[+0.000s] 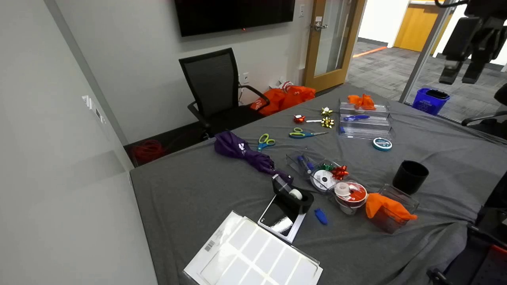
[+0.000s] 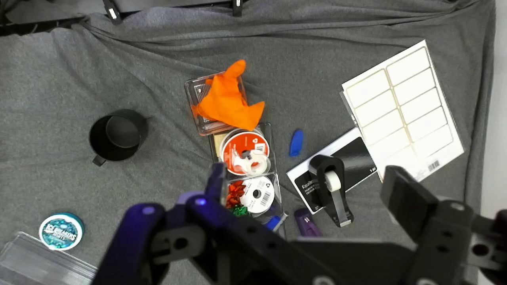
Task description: Move the black object forward
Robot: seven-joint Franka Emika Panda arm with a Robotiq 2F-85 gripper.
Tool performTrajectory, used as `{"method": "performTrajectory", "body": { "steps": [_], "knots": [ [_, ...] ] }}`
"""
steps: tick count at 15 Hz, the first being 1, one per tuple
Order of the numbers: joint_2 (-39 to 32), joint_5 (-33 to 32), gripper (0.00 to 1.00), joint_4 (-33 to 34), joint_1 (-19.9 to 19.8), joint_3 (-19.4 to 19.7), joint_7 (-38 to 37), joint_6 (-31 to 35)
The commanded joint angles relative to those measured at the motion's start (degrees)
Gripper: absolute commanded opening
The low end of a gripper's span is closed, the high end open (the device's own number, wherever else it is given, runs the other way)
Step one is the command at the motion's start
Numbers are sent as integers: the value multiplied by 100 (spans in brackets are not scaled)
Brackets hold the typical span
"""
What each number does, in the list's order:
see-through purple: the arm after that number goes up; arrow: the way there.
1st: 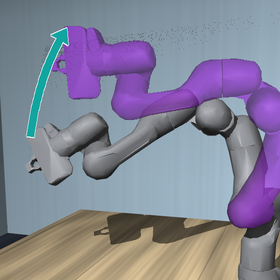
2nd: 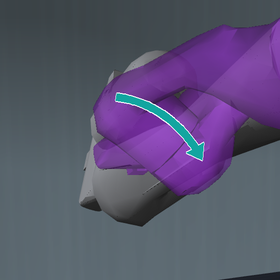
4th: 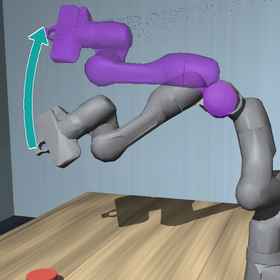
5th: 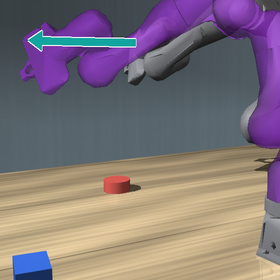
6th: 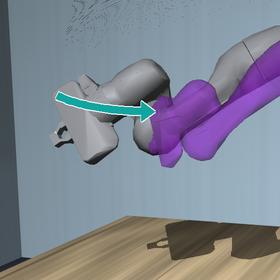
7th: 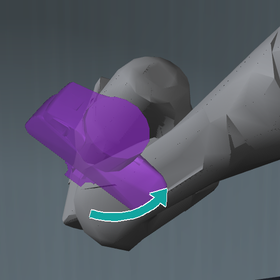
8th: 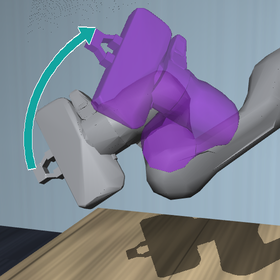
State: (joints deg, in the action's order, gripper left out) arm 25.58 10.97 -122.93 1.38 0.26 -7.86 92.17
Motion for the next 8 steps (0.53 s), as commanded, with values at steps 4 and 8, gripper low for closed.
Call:
{"method": "performTrajectory", "body": {
  "steps": [4,8],
  "knots": [
    [-2,28,100,-189,-130,-82,-121,401],
    [-271,-518,100,-712,-398,-170,-837,1326]
  ]
}}
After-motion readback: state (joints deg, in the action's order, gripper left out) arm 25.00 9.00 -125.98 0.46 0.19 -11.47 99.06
